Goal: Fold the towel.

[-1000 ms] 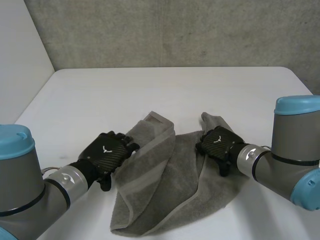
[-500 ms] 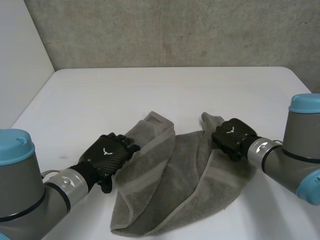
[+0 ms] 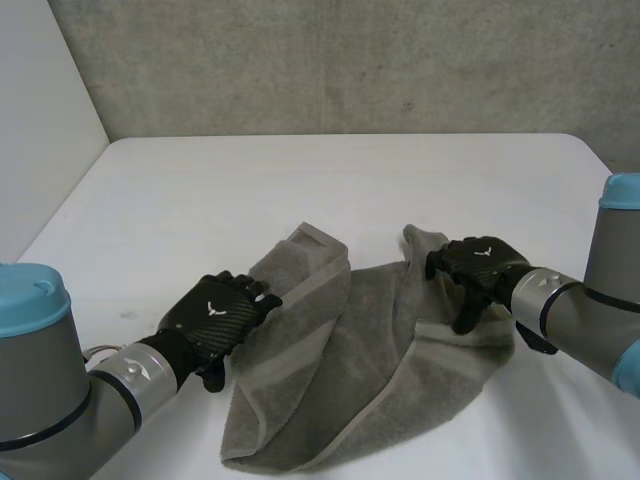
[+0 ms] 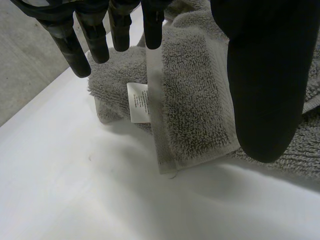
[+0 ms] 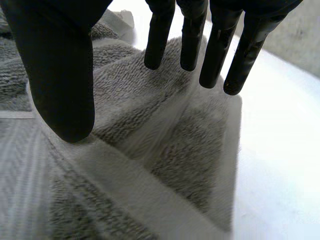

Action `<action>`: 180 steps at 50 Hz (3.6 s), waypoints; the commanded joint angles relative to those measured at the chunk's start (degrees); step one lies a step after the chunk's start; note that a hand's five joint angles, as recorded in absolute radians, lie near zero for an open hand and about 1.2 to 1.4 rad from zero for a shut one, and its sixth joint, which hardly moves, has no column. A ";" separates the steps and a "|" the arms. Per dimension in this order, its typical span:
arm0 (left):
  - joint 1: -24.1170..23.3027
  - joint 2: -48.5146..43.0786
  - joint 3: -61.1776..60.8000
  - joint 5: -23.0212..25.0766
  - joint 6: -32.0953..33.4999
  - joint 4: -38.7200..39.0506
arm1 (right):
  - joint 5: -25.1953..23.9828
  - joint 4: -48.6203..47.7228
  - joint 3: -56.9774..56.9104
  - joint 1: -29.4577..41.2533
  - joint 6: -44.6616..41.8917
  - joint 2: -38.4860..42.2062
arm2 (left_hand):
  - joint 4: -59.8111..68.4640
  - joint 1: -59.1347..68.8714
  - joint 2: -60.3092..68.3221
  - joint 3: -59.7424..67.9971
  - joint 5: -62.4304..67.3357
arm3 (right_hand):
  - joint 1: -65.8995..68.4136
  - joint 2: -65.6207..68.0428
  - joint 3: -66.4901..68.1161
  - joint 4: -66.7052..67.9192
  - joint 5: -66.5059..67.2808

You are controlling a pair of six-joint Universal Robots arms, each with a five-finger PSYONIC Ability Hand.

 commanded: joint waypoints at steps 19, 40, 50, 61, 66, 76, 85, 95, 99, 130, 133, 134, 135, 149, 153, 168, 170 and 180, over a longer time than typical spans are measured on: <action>-0.07 0.00 -0.67 0.18 -0.09 0.00 | 0.02 8.29 -2.53 -0.15 1.18 -5.73 | 0.60 0.28 0.75 0.68 0.00 | -0.32 3.27 3.31 3.33 3.35; -0.33 0.09 -0.84 0.18 -0.09 0.00 | 2.39 5.22 -1.74 0.20 0.83 1.47 | 0.10 -0.22 0.25 0.17 -0.51 | 0.18 3.77 3.81 3.84 3.85; -0.33 0.09 -1.02 0.18 -0.09 0.00 | 5.12 4.00 -4.20 2.57 2.50 6.13 | 0.10 -0.23 0.25 0.17 -0.51 | 25.96 29.55 29.59 29.61 29.63; -0.42 0.27 -2.69 0.44 -0.09 0.00 | 4.41 -2.42 -1.66 1.34 13.66 -5.02 | 1.78 1.45 1.93 1.85 1.17 | 50.59 54.17 54.21 54.24 54.25; -0.42 0.27 -2.95 0.44 -0.09 0.52 | 4.15 -3.74 0.10 -2.51 13.40 -7.40 | 2.28 1.96 2.43 2.36 1.68 | 50.59 54.17 54.21 54.24 54.25; -0.24 -0.52 -3.04 0.44 0.00 4.47 | 2.13 -4.10 4.15 -4.72 12.79 -7.49 | 8.33 8.00 8.48 8.40 7.72 | 50.59 54.17 54.21 54.24 54.25; -1.12 -2.81 -2.86 1.22 0.09 7.38 | 1.51 -4.89 5.20 -4.64 12.70 -7.49 | 17.42 17.09 17.57 17.49 16.81 | 50.59 54.17 54.21 54.24 54.25; -2.79 -4.13 -3.04 5.01 -0.17 7.03 | 1.60 -5.94 5.38 -4.64 12.35 -7.32 | 17.42 17.10 17.58 17.50 16.82 | 50.59 54.17 54.21 54.24 54.25; -3.23 -4.22 -3.04 5.10 -0.61 6.85 | 1.78 -5.94 5.47 -4.64 11.38 -7.06 | 17.26 16.93 17.41 17.33 16.65 | 50.59 54.17 54.21 54.24 54.25; 1.08 2.82 2.06 -1.14 -10.72 13.88 | 2.30 -5.94 3.10 -4.46 6.99 -8.89 | 68.71 68.38 68.86 68.78 68.10 | 50.59 54.17 54.21 54.24 54.25; 4.33 7.83 3.20 -4.39 -12.92 14.15 | 2.39 -5.42 2.83 -4.55 5.50 -13.27 | 68.71 68.38 68.86 68.78 68.10 | 50.59 54.17 54.21 54.24 54.25; 5.28 10.17 4.07 -5.35 -13.27 13.97 | 2.48 -5.24 2.83 -4.55 4.45 -15.99 | 68.71 68.38 68.86 68.78 68.10 | 50.59 54.17 54.21 54.24 54.25; 5.29 10.20 4.08 -5.36 -13.27 13.97 | 2.48 -5.24 2.83 -4.55 4.44 -16.02 | 68.71 68.38 68.86 68.78 68.10 | 50.59 54.17 54.21 54.24 54.25; 7.84 25.40 18.06 -6.24 -13.01 -1.67 | 2.66 7.04 -11.73 -5.51 -1.01 -31.92 | 68.71 68.38 68.86 68.78 68.10 | 50.59 54.17 54.21 54.24 54.25; 8.81 24.44 27.69 -7.11 -13.09 -11.92 | 2.83 12.59 -21.14 -5.51 -1.19 -31.49 | 68.71 68.38 68.86 68.78 68.10 | 50.59 54.17 54.21 54.24 54.25; 9.25 2.90 42.66 -12.22 -12.65 -41.05 | 3.27 23.68 -25.74 -7.28 -12.08 -16.57 | 68.71 68.38 68.86 68.78 68.10 | 50.59 54.17 54.21 54.24 54.25; 9.16 -0.08 43.19 -12.04 -12.65 -42.28 | 3.18 23.59 -26.00 -6.74 -12.70 -13.91 | 68.71 68.38 68.86 68.78 68.10 | 50.59 54.17 54.21 54.24 54.25; 8.20 -19.14 66.96 -11.95 -13.53 -35.97 | 8.97 2.20 -36.53 -3.94 -3.59 0.32 | 68.71 68.38 68.86 68.78 68.10 | 50.59 54.17 54.21 54.24 54.25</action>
